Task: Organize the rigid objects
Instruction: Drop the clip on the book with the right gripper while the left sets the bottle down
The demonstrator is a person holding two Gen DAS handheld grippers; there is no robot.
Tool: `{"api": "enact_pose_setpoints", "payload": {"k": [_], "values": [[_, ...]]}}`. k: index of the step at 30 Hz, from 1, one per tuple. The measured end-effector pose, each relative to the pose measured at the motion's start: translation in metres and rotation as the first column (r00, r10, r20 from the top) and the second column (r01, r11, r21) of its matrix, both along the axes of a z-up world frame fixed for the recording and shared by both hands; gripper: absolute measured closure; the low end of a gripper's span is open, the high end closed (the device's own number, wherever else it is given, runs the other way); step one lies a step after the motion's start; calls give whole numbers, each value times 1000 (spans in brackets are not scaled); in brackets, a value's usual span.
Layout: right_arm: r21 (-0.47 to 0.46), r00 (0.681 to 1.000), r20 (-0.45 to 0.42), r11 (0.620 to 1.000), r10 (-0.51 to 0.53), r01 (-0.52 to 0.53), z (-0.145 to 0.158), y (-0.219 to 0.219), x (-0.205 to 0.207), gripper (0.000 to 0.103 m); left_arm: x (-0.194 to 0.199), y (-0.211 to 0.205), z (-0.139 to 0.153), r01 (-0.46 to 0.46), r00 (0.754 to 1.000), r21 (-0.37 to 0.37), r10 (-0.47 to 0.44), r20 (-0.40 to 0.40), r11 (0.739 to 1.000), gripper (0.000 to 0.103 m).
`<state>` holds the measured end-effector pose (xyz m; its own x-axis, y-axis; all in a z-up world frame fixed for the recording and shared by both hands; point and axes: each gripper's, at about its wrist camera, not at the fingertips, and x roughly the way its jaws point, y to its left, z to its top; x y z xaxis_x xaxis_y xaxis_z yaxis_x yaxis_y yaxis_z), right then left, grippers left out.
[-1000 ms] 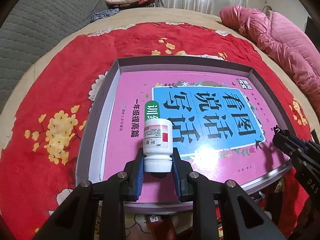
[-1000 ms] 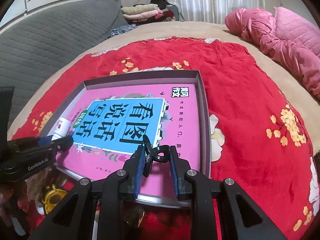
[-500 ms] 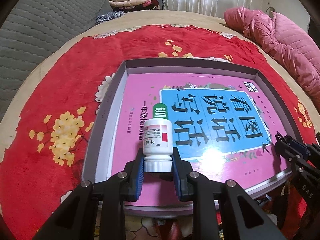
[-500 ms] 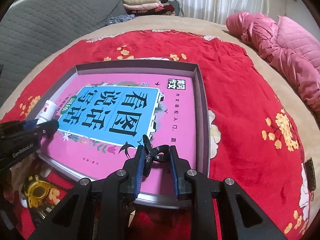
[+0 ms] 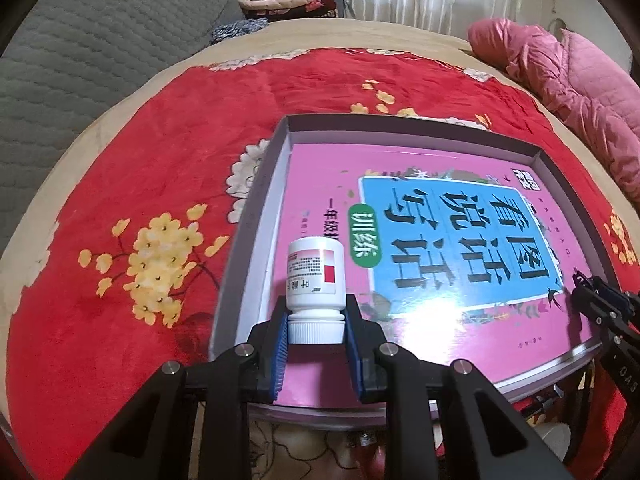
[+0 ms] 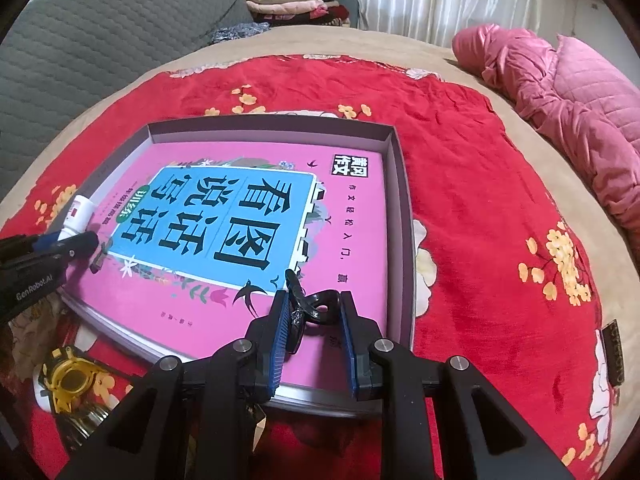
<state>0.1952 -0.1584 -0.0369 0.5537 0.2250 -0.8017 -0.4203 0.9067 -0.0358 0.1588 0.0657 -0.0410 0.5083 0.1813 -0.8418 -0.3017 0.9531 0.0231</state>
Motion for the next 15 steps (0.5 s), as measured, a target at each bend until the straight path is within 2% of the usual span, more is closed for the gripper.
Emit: {"api": "enact_pose_setpoints", "payload": {"k": [9, 13, 15], "values": [[-40, 1000, 25, 999, 5, -4, 1, 1, -1, 75, 0, 3, 0, -6, 1000, 0, 6, -12, 1000, 77], [-22, 999, 37, 1000, 16, -15, 5, 0, -3, 58, -2, 4, 1, -12, 1000, -10, 11, -17, 1000, 77], [-13, 999, 49, 1000, 23, -22, 8, 0, -4, 56, -3, 6, 1, -15, 1000, -18, 14, -18, 1000, 77]]}}
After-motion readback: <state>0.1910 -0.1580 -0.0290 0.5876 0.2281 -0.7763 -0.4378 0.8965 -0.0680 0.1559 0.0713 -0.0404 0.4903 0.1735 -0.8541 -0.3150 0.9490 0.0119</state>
